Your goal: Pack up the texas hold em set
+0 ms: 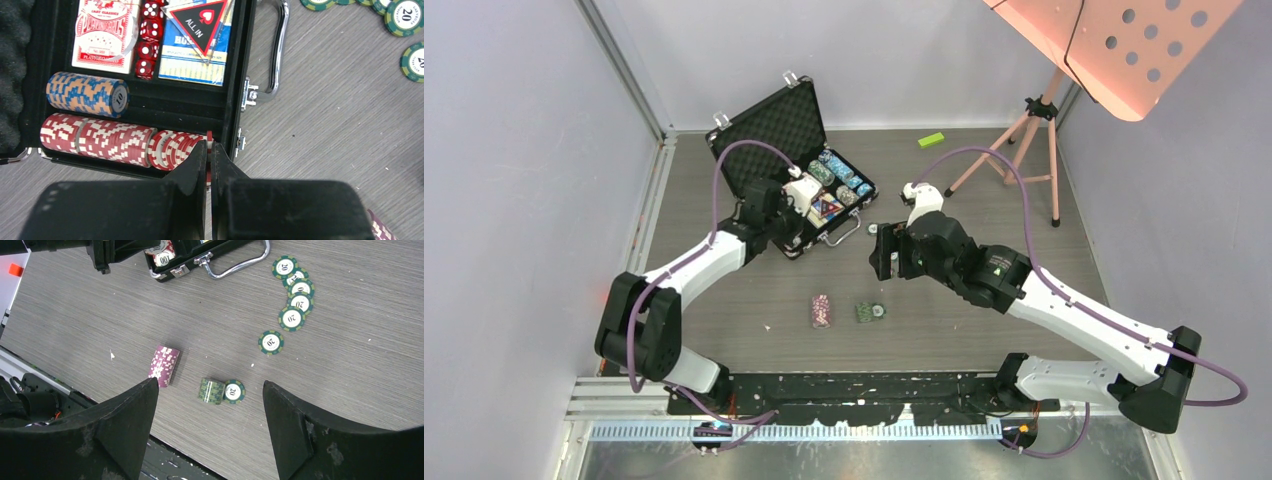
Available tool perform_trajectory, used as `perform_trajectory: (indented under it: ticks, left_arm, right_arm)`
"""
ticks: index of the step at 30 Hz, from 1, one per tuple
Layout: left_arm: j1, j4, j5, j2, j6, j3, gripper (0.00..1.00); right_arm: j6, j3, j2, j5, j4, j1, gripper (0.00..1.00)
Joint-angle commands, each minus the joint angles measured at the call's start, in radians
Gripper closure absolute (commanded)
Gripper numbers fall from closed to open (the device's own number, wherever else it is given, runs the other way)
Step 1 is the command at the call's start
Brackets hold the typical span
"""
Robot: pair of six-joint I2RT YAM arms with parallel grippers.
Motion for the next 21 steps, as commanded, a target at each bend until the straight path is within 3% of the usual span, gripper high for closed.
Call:
perform_trajectory:
  ticks: [1, 13, 21]
  left_arm:
    - [0.032, 0.071, 0.026, 0.001, 0.003, 0.009, 1.0]
    - [0.049, -0.02, 0.131, 0.11, -0.023, 0.08, 1.0]
    - [0.05, -0.009, 0.001, 0.191, -0.028, 0.088, 1.0]
  right_arm:
    - [-0.013, 0.018, 0.003, -0.011, 0.038, -0.006, 0.18]
    - [-0.007, 0.025, 0.016, -0.022, 0.028, -0.018, 0.18]
    - [-0.016, 0.025, 0.018, -0.028, 0.026, -0.031, 0.18]
